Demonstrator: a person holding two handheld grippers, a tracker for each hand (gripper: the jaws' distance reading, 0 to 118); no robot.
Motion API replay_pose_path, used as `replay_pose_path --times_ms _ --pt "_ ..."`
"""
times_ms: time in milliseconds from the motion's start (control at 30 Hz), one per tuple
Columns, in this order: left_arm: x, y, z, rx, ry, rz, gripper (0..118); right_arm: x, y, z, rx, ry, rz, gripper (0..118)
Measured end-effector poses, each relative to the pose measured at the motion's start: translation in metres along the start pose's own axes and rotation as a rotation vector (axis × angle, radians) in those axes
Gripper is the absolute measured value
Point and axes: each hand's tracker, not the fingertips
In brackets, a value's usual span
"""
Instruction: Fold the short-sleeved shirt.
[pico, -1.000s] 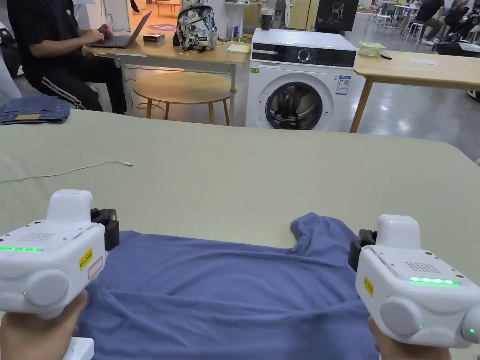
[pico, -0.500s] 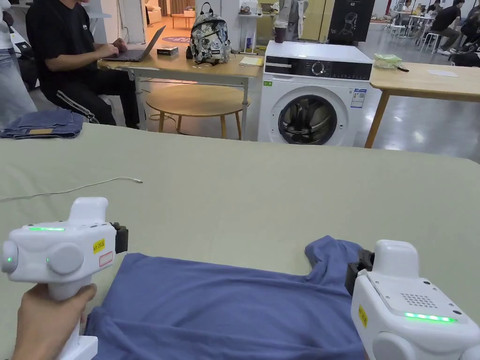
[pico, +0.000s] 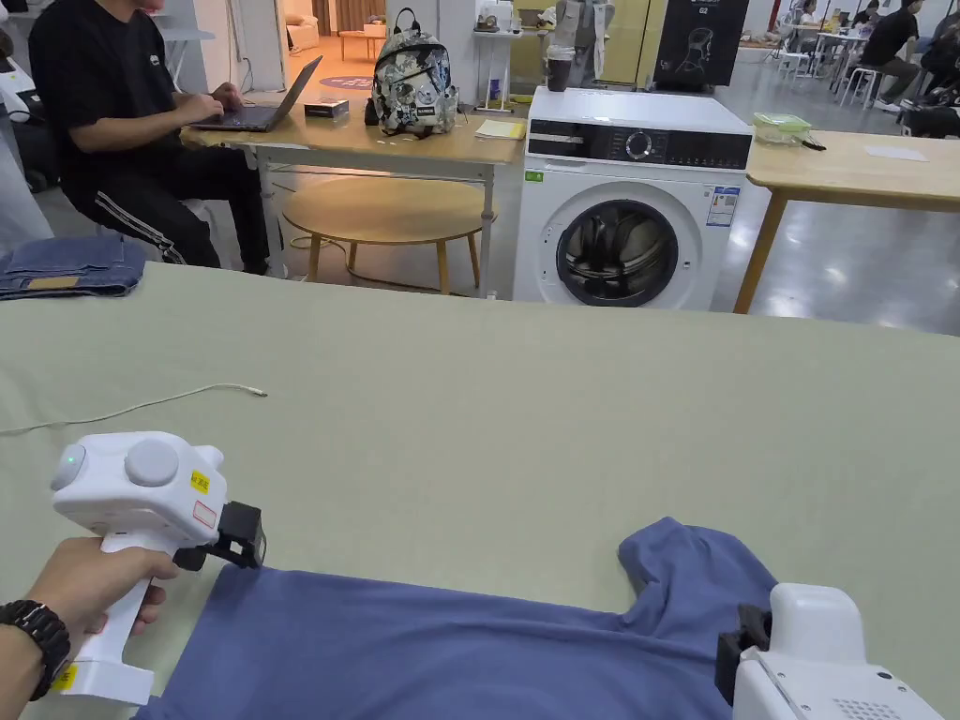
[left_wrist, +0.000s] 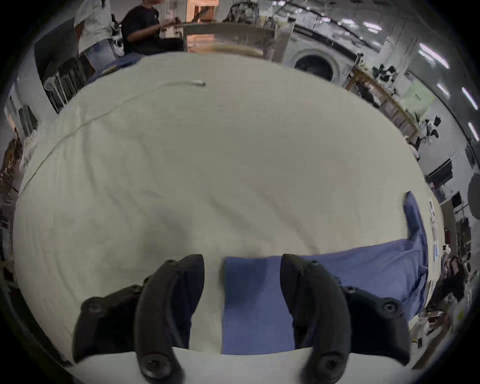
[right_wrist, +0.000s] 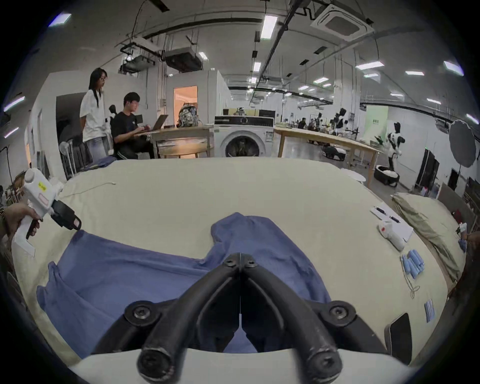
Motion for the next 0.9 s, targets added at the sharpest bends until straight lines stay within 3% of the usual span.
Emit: replay_pose_path --times_ms 200,300,433,633,767,800,900 --pt "0.012 -0.004 -0.021 -0.082 0.083 -0.052 54 0.007 -0.009 -0.015 -0.057 -0.020 0.006 0" --pt "0.018 -0.001 -0.018 -0.052 0.112 -0.095 17 0.011 -0.011 -0.021 -0.079 -0.026 0.002 0" --pt "0.019 0.002 -0.019 -0.050 0.073 -0.102 0 0.019 -0.012 -0.029 -0.111 -0.024 -0.019 0" --pt "0.010 -0.005 -0.003 0.040 0.018 -0.062 0 0.052 0.007 -0.042 -0.185 -0.015 -0.067 0" --pt "0.012 -0.017 0.016 0.096 0.000 -0.080 0 0.078 0.034 -0.071 -0.281 -0.019 -0.039 0" --pt "0.012 -0.019 0.020 0.106 -0.006 -0.078 0 0.083 0.041 -0.082 -0.310 -0.019 -0.032 3" --pt "0.014 -0.027 0.029 0.145 -0.018 -0.087 0 0.098 0.055 -0.122 -0.426 0.003 -0.002 59"
